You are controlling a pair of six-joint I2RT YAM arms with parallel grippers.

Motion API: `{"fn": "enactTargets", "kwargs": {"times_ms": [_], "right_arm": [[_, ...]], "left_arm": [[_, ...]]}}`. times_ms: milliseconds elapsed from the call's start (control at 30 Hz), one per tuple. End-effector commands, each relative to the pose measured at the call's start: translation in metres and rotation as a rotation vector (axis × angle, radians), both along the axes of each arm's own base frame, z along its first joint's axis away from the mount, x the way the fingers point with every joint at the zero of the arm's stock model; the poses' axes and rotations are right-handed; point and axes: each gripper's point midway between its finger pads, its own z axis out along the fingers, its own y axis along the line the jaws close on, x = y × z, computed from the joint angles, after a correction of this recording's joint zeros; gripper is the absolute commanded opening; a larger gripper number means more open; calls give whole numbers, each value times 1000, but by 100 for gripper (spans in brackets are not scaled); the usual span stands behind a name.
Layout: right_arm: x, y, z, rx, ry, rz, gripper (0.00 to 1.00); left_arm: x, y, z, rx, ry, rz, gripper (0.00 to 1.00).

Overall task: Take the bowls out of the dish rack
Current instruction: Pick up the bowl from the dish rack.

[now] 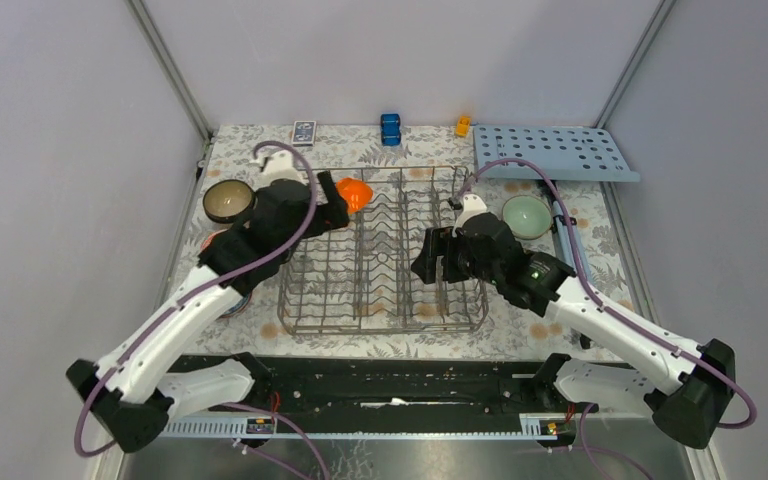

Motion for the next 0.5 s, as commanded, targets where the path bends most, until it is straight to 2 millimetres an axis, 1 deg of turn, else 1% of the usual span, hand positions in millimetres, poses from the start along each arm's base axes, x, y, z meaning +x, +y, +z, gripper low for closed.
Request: {"fn": "enactTargets", "kwargs": {"times_ms": [0, 100, 133, 167, 200, 267, 300, 333, 367, 433, 467], "right_arm": [[31, 2, 29, 22, -166, -58, 80], [43, 17, 50, 100, -240, -54, 82], [49, 23, 52, 104, -245, -54, 83], [54, 26, 63, 115, -261, -61, 83], [62, 31, 64, 105, -254, -72, 84], [77, 40, 76, 129, -262, -104, 84], [85, 45, 78, 154, -262, -112, 84], [92, 51, 79, 179, -252, -112, 84], [101, 55, 84, 219, -252, -124, 84], [116, 64, 84, 255, -229, -126, 84], [123, 69, 82, 270, -218, -120, 83]], "left_arm": [[20, -34, 24, 78, -138, -148, 99], [26, -43, 30, 102, -210, -214, 99], [28, -45, 31, 114, -228, -225, 99], [29, -46, 32, 127, -241, -242, 99], [30, -47, 31, 141, -247, -256, 99], [34, -44, 27, 154, -248, -241, 99], [36, -42, 24, 149, -244, -236, 99], [37, -39, 22, 122, -235, -228, 99], [39, -36, 16, 92, -216, -220, 99], [42, -28, 5, 23, -184, -205, 99], [45, -20, -2, -3, -171, -194, 99]]}}
